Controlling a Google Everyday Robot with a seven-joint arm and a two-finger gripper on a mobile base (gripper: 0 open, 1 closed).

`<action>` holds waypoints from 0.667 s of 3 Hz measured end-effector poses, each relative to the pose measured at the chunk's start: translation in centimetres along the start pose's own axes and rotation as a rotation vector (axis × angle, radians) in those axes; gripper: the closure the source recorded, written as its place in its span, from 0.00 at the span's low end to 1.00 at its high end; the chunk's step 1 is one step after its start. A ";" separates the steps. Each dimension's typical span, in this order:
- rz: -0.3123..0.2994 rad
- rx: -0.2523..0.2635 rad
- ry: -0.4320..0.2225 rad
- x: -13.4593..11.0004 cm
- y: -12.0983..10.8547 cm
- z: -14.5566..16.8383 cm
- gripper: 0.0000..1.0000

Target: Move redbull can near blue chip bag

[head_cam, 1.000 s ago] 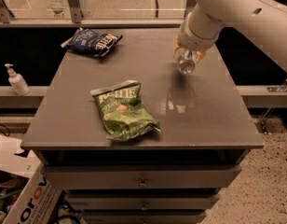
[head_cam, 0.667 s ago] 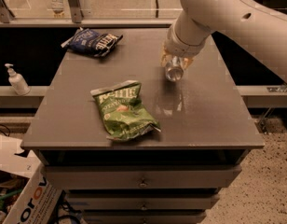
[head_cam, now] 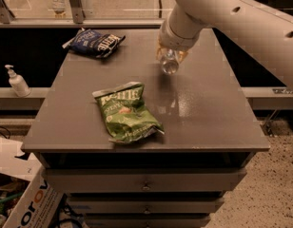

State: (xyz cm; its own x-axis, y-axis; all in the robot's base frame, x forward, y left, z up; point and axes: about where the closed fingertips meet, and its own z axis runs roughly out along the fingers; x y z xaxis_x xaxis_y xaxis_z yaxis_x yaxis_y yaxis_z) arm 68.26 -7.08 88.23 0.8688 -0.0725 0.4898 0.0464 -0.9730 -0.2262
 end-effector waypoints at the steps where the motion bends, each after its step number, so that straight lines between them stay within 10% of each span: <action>1: -0.056 0.020 0.012 2.5 -2.7 1.3 1.00; 2: -0.114 0.052 0.010 4.1 -5.6 3.0 1.00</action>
Offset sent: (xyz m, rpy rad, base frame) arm 0.0726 0.0945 0.0109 -0.0097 -0.0612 0.2024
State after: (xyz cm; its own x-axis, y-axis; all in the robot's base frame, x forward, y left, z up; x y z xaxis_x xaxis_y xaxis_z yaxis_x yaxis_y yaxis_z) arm 73.02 -1.31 88.97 0.8514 0.0357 0.5234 0.1707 -0.9622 -0.2121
